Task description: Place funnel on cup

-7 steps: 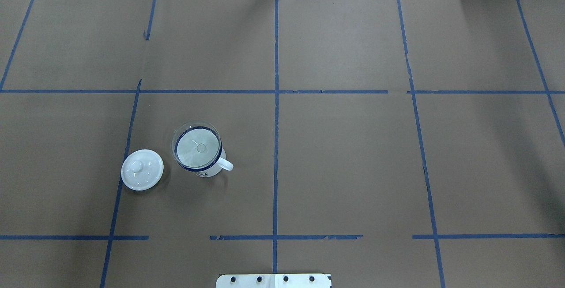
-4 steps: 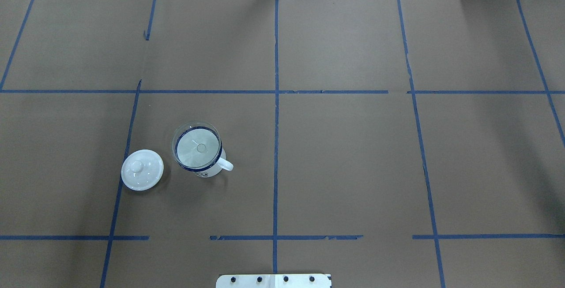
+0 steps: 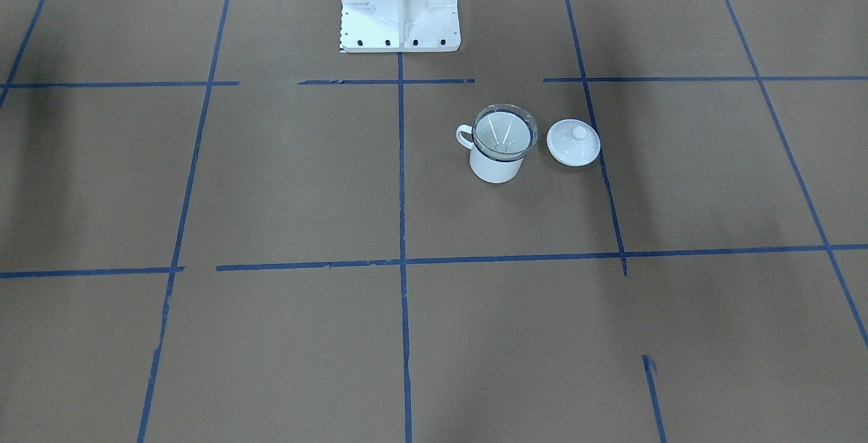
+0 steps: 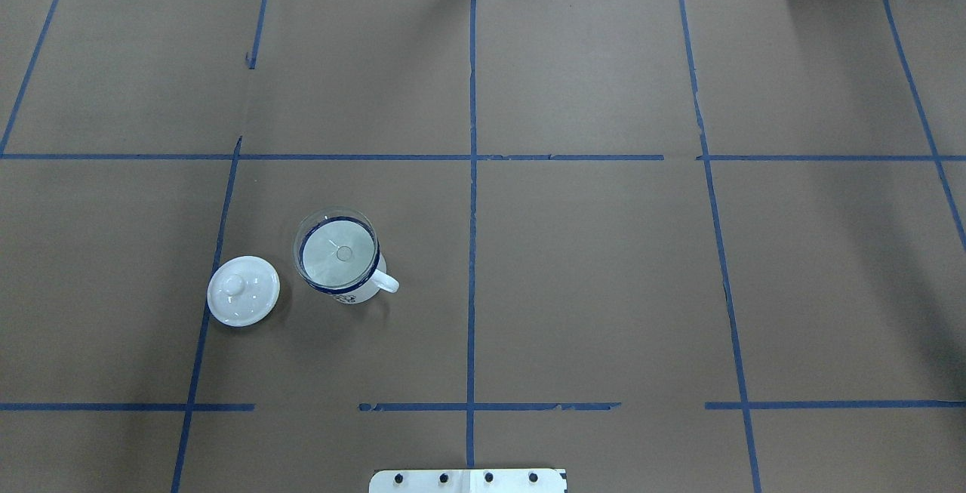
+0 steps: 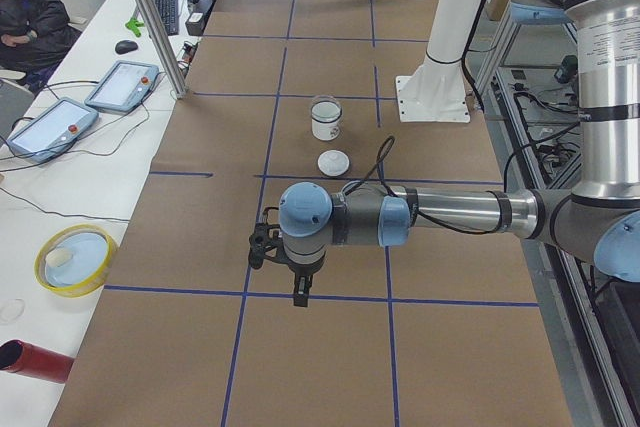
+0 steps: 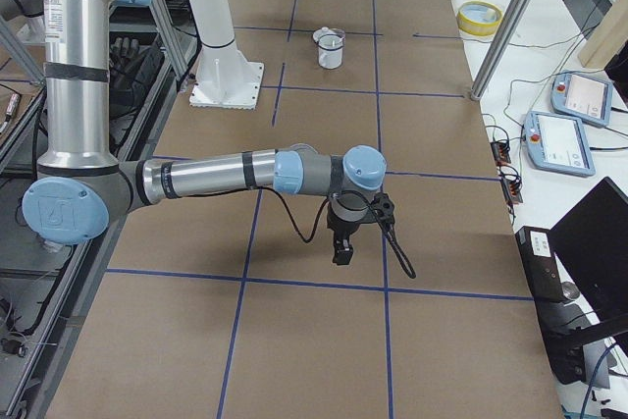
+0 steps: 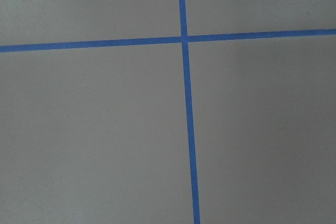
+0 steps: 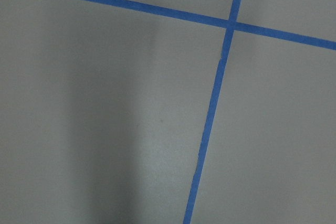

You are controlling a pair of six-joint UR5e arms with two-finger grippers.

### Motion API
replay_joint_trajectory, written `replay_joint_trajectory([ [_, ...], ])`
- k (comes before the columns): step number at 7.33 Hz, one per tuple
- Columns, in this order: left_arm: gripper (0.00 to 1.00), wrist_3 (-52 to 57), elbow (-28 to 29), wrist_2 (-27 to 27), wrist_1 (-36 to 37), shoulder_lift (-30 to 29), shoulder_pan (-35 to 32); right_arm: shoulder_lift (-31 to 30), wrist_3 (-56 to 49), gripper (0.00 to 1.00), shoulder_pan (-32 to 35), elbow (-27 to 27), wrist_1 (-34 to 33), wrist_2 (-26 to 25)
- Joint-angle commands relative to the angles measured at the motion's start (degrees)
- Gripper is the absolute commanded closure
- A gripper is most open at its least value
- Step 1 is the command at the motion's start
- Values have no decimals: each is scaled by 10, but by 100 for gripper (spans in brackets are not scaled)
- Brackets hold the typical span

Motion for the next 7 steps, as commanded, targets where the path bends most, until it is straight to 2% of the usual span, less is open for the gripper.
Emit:
replay_joint_trajectory([
  [1, 0, 0, -4, 1, -2, 0, -1, 1, 0, 0, 0, 0, 0, 0],
  [4, 0, 0, -32, 1, -1, -3, -1, 0, 0, 0, 0, 1, 0, 0],
  [7, 0, 0, -26, 1, 0, -1, 0, 0, 0, 0, 0, 1, 0, 0],
])
